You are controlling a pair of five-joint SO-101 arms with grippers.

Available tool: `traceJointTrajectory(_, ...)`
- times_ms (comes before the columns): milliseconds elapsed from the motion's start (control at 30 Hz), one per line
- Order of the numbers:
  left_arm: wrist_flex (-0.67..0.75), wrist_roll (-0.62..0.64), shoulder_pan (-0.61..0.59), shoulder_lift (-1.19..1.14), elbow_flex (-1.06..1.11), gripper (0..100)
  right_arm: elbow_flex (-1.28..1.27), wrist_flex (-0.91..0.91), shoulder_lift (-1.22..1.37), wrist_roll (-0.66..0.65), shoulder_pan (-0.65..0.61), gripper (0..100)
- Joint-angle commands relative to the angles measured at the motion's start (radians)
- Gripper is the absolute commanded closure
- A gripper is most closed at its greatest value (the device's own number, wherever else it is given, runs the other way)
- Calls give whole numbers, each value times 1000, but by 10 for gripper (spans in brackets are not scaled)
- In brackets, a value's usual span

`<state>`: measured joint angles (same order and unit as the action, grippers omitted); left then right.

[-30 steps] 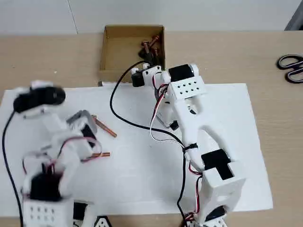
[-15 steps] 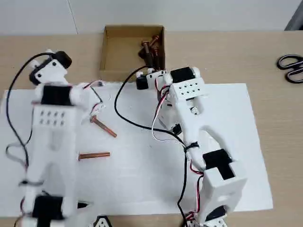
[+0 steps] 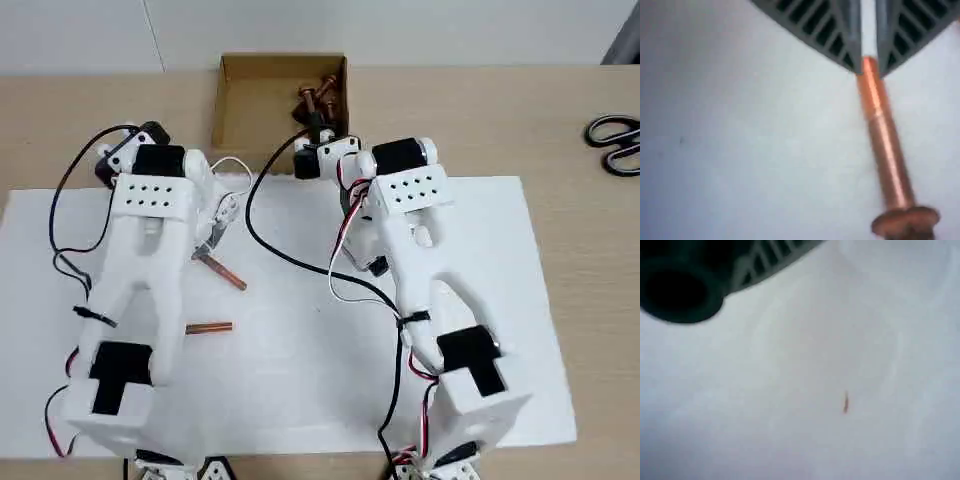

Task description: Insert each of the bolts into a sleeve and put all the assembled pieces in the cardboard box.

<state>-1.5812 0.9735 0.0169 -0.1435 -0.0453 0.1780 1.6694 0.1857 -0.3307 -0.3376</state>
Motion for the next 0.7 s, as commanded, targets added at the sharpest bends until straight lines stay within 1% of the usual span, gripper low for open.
traceJointTrajectory(0,61,6,2,-3,-41,989,5,7,-62,8,8,989)
traceJointTrajectory(133,91,6,-2,-18,-39,983,5,7,-65,8,8,989)
traceJointTrajectory(267,74,2,-2,-34,-38,919,5,7,-65,8,10,989)
traceJointTrajectory(333,63,2,-2,-31,-38,903,5,7,-65,8,10,989)
traceJointTrajectory(433,49,0,-5,-32,-38,903,5,5,-65,8,10,989)
traceJointTrajectory(667,12,0,-71,-35,-10,903,5,4,-65,8,10,989)
